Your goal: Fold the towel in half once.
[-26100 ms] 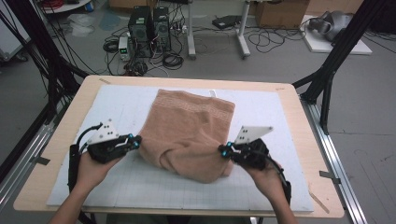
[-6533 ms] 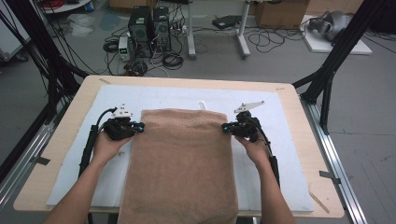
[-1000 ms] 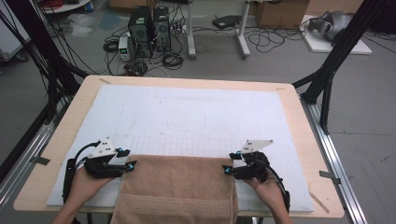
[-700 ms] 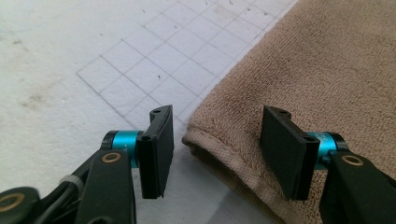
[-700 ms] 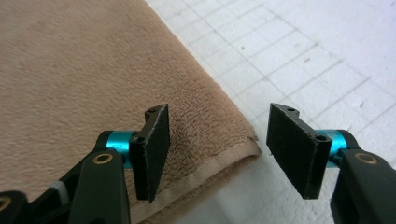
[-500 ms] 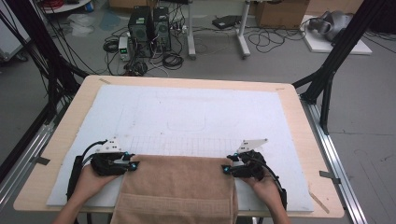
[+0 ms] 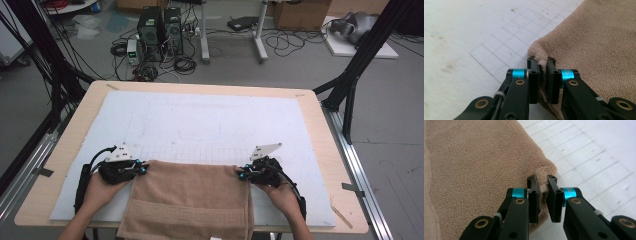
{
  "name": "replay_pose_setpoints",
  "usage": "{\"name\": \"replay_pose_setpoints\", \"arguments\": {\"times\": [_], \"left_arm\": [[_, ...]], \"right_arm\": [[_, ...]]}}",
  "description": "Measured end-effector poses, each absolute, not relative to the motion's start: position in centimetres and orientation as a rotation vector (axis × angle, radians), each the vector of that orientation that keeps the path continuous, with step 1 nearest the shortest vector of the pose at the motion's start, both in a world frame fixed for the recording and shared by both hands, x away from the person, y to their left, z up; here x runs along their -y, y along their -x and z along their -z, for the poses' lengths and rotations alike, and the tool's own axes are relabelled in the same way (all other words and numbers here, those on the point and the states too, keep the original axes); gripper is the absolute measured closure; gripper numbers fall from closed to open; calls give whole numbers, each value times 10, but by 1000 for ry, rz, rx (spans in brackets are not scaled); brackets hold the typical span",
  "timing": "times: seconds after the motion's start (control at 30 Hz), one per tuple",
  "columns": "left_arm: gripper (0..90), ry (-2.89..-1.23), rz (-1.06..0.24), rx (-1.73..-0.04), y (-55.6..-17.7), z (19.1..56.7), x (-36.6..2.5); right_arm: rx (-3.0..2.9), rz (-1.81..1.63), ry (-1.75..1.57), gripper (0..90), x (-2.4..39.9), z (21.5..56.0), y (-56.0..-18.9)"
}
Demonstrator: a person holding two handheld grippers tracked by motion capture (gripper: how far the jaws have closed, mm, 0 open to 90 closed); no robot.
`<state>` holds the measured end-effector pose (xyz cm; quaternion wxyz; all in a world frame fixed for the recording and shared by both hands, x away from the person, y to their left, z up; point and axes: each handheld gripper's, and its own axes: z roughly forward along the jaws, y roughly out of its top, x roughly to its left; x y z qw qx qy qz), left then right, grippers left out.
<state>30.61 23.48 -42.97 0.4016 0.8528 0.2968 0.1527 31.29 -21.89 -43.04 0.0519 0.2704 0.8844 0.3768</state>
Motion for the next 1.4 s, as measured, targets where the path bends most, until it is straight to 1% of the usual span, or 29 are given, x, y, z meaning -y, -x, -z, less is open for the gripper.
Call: {"name": "replay_pose_setpoints", "arguments": {"times": [0.1, 0.17, 0.23, 0.43, 0.57, 0.63, 0.67, 0.7, 0.73, 0.77, 0.8, 0.83, 1.0, 1.1, 1.23, 1.3, 1.33, 1.4], "left_arm": [[832, -2139, -450, -766, -324, 417, -231], [833, -2106, -476, -791, -339, 406, -230], [834, -2084, -503, -816, -354, 394, -229], [834, -2048, -567, -838, -396, 346, -222], [834, -1993, -625, -847, -415, 311, -218], [833, -1979, -633, -845, -422, 300, -217], [830, -1979, -629, -847, -426, 299, -216], [816, -1981, -627, -854, -428, 300, -216], [759, -1984, -616, -883, -431, 304, -217], [661, -1988, -596, -914, -433, 308, -218], [594, -1997, -586, -919, -432, 314, -219], [585, -1994, -584, -913, -429, 319, -222], [551, -2002, -535, -899, -413, 344, -232], [549, -2000, -518, -884, -400, 355, -233], [523, -2027, -488, -851, -385, 366, -228], [486, -2037, -480, -839, -377, 371, -226], [483, -2038, -475, -827, -372, 373, -227], [470, -2032, -462, -817, -364, 377, -228]], "right_arm": [[-2677, -1130, -831, 818, 218, 424, -328], [-2632, -1141, -840, 817, 218, 413, -340], [-2593, -1173, -862, 818, 220, 399, -354], [-2521, -1125, -891, 819, 220, 360, -399], [-2434, -1144, -923, 820, 223, 328, -421], [-2403, -1149, -928, 819, 225, 313, -429], [-2395, -1144, -929, 811, 225, 308, -432], [-2393, -1138, -922, 761, 225, 306, -435], [-2372, -1127, -929, 655, 224, 306, -436], [-2363, -1137, -958, 586, 225, 308, -438], [-2375, -1153, -1000, 526, 227, 311, -440], [-2381, -1145, -1023, 506, 228, 315, -440], [-2418, -1121, -986, 483, 230, 335, -423], [-2442, -1126, -975, 459, 229, 345, -411], [-2446, -1158, -933, 433, 227, 349, -392], [-2460, -1151, -914, 408, 225, 351, -383], [-2465, -1155, -899, 406, 225, 353, -379], [-2476, -1143, -887, 377, 225, 356, -371]]}}
